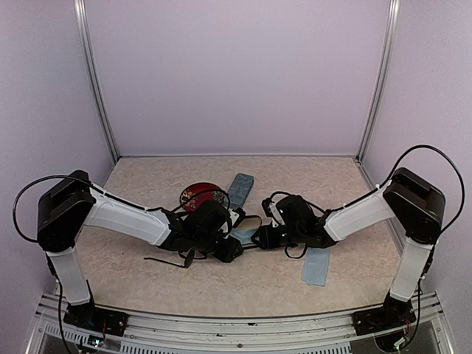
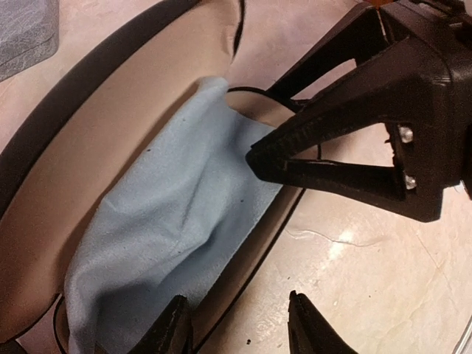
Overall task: Organize the sunglasses
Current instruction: Adjust the folded cleaning cloth on the sunglasses case.
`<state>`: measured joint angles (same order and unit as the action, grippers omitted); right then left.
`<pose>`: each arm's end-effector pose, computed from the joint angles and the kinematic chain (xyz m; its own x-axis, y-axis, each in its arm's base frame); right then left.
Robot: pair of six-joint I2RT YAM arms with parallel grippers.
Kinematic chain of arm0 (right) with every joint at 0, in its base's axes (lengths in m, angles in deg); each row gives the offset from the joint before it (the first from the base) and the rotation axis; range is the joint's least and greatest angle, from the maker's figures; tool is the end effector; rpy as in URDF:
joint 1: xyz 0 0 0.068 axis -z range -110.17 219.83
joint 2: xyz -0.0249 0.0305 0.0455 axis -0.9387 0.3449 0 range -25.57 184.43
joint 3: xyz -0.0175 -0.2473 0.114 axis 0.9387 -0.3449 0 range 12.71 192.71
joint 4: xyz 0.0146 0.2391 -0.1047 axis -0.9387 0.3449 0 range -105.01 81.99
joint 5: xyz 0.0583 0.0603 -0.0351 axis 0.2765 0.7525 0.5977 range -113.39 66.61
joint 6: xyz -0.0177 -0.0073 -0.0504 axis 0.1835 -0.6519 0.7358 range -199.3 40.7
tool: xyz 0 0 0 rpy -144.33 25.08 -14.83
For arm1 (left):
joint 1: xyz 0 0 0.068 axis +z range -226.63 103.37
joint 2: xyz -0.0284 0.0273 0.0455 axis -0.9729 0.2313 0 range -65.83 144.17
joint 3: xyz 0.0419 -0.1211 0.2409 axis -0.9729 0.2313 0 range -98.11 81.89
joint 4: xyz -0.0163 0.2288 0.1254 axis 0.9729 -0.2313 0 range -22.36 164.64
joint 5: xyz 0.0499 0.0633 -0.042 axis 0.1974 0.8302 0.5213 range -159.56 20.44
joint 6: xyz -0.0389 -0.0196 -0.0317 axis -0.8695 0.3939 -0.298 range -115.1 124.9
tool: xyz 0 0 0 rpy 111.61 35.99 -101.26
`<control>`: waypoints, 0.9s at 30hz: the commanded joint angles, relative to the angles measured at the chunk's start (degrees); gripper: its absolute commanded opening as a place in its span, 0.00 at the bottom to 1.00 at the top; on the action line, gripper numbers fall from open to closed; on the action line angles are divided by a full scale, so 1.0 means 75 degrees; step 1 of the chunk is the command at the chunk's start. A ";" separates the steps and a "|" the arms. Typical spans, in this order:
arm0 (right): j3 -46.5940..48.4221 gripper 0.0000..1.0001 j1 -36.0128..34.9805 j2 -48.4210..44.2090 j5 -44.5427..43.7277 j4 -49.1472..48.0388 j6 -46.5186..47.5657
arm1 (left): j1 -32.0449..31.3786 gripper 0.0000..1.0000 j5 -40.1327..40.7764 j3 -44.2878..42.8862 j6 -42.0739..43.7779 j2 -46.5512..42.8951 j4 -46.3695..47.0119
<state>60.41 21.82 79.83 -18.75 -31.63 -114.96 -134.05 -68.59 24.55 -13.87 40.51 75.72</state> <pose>0.2350 0.2651 0.1211 -0.8129 -0.0344 -0.5815 -0.3787 0.7896 0.4828 0.2017 -0.3145 0.1401 -0.6475 0.4160 -0.6385 0.6634 0.7200 -0.2036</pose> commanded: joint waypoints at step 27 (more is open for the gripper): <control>-0.0243 0.40 -0.0330 -0.0039 -0.0427 0.0551 0.0219 | 0.0450 0.47 0.0352 0.0280 -0.0474 -0.0210 0.0653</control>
<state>60.22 20.33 79.83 -22.38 -31.22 -113.40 -130.86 -68.10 25.42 -16.82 38.59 80.44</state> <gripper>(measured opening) 0.403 0.466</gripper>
